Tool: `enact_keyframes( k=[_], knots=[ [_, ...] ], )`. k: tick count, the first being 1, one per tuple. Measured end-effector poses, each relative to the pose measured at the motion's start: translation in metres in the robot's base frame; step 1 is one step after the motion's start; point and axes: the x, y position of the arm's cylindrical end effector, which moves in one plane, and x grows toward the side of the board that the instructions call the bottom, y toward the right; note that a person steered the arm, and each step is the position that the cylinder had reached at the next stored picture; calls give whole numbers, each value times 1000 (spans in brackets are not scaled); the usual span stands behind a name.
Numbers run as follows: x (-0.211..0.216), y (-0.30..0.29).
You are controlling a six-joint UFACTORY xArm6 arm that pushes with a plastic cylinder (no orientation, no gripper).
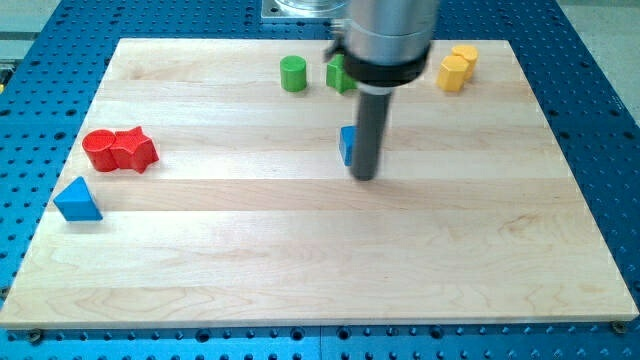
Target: Place the blue blocks towards the right center of the board
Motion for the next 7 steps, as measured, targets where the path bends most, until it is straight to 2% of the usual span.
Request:
enact_keyframes(
  k=[1, 2, 3, 4, 5, 6, 7],
  knots=[
    [-21, -35],
    [-33, 58],
    [-33, 127],
    [-58, 70],
    [-81, 152],
    [-80, 140],
    [-23, 33]
  ],
)
